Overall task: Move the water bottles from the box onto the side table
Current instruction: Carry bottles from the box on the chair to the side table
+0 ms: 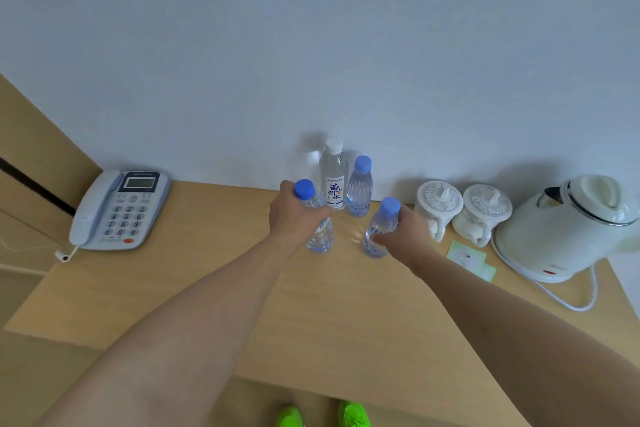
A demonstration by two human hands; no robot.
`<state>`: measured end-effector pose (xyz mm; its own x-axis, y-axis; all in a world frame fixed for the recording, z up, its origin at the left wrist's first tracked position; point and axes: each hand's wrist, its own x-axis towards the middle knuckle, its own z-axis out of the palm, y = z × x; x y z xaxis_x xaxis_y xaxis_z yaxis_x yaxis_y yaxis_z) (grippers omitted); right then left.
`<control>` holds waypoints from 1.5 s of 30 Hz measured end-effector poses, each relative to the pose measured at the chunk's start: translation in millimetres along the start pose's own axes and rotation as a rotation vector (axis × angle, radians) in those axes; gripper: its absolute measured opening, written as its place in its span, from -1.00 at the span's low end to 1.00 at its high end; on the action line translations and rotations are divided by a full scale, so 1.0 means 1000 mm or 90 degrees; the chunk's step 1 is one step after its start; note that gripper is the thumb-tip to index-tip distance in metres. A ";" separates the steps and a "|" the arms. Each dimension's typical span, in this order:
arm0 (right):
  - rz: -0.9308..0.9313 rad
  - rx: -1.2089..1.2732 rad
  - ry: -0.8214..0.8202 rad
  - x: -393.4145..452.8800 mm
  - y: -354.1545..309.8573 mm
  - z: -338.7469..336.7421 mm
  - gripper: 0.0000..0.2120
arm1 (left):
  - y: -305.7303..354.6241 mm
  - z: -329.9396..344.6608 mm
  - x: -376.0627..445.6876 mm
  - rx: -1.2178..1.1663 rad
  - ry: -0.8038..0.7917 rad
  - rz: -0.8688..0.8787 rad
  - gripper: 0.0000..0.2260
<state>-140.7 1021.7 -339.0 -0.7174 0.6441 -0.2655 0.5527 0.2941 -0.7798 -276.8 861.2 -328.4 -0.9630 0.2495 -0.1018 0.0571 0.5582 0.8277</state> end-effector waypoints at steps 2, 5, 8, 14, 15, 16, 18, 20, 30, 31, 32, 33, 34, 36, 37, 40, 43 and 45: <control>0.001 -0.009 0.026 0.009 -0.005 0.000 -0.58 | 0.000 0.004 0.010 0.000 0.001 0.007 -0.49; 0.000 -0.019 0.049 0.021 -0.011 -0.001 -0.53 | -0.002 0.008 0.023 -0.014 -0.006 0.018 -0.51; 0.016 -0.009 0.066 0.026 -0.014 -0.001 -0.59 | -0.004 0.009 0.033 -0.009 -0.017 0.040 -0.51; 0.031 0.027 0.112 0.033 -0.015 -0.007 -0.62 | -0.007 0.009 0.040 -0.006 -0.065 0.083 -0.52; 0.027 0.031 0.110 0.034 -0.015 -0.008 -0.63 | -0.007 0.009 0.040 0.000 -0.079 0.094 -0.52; 0.022 0.033 0.109 0.036 -0.016 -0.010 -0.63 | -0.008 0.009 0.038 0.008 -0.091 0.106 -0.52; 0.023 0.035 0.112 0.039 -0.016 -0.010 -0.62 | -0.009 0.008 0.036 0.017 -0.103 0.122 -0.53; 0.033 0.028 0.118 0.042 -0.017 -0.010 -0.58 | -0.010 0.007 0.035 0.012 -0.105 0.121 -0.53; 0.021 0.001 0.141 0.058 -0.022 0.001 -0.53 | -0.016 0.000 0.046 -0.007 -0.132 0.136 -0.50; 0.019 -0.016 0.142 0.059 -0.022 0.002 -0.54 | -0.017 0.000 0.046 -0.008 -0.135 0.138 -0.50; 0.018 -0.031 0.146 0.060 -0.022 0.003 -0.56 | -0.018 0.000 0.047 -0.012 -0.138 0.140 -0.50; 0.017 -0.040 0.150 0.061 -0.022 0.004 -0.58 | -0.019 0.000 0.048 -0.019 -0.141 0.141 -0.50; 0.018 -0.040 0.154 0.062 -0.022 0.005 -0.59 | -0.019 0.000 0.049 -0.025 -0.142 0.142 -0.50; 0.028 -0.022 0.164 0.065 -0.022 0.006 -0.62 | -0.020 0.001 0.050 -0.029 -0.145 0.145 -0.50; 0.033 -0.015 0.170 0.066 -0.022 0.006 -0.63 | -0.020 0.002 0.050 -0.030 -0.146 0.146 -0.50; 0.035 -0.010 0.185 0.070 -0.021 0.006 -0.64 | -0.021 0.002 0.051 -0.035 -0.148 0.147 -0.50; 0.027 -0.006 0.194 0.074 -0.021 0.008 -0.65 | -0.022 0.002 0.052 -0.032 -0.150 0.151 -0.50; 0.039 0.020 0.198 0.077 -0.021 0.009 -0.60 | -0.022 0.002 0.053 -0.029 -0.152 0.153 -0.49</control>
<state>-211.2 1058.8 -347.5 -0.5163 0.8464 -0.1305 0.5741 0.2290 -0.7861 -328.3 863.5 -353.5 -0.8339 0.5514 -0.0227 0.2579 0.4257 0.8674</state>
